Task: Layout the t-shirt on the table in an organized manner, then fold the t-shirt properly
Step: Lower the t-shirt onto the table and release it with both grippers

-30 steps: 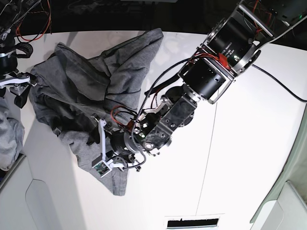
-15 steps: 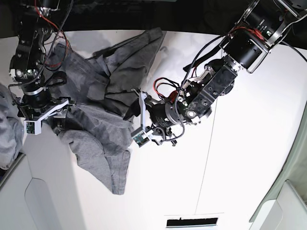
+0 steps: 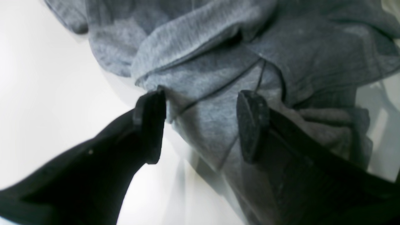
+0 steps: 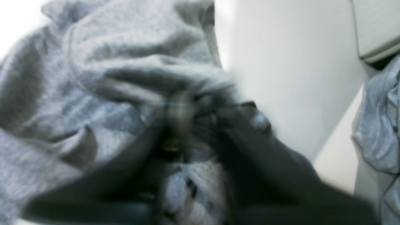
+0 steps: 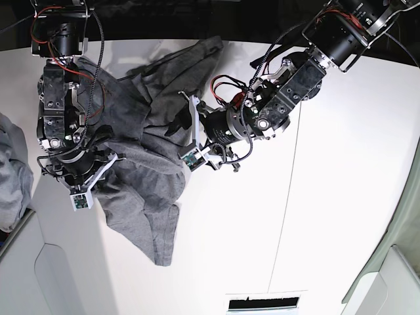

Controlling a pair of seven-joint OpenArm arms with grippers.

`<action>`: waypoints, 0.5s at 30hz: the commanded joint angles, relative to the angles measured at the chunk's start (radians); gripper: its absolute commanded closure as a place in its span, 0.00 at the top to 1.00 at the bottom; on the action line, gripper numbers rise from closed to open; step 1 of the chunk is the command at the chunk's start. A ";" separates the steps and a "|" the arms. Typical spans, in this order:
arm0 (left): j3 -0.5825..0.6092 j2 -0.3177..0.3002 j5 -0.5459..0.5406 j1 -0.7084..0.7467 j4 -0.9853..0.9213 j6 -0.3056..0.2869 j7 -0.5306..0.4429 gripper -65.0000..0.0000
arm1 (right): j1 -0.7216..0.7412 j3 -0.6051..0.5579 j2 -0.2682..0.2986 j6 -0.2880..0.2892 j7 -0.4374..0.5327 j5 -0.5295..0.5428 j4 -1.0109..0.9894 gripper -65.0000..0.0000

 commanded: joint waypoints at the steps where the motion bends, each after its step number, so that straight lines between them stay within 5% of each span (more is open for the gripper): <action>1: -0.006 -0.004 -0.006 -0.007 0.016 0.000 -0.019 0.58 | 0.037 0.000 0.008 -0.003 0.025 0.003 0.014 0.00; 5: -0.006 -0.027 0.009 0.013 0.016 0.000 -0.018 0.58 | 0.076 0.004 0.032 -0.005 0.024 -0.008 0.013 0.00; 11: -0.006 -0.073 0.023 0.031 0.016 0.000 -0.018 0.58 | 0.131 0.017 0.159 -0.044 0.018 -0.005 0.013 0.00; 15: -0.006 -0.113 0.018 0.039 0.016 0.000 -0.021 0.58 | 0.137 0.028 0.194 0.026 -0.019 0.105 0.013 0.00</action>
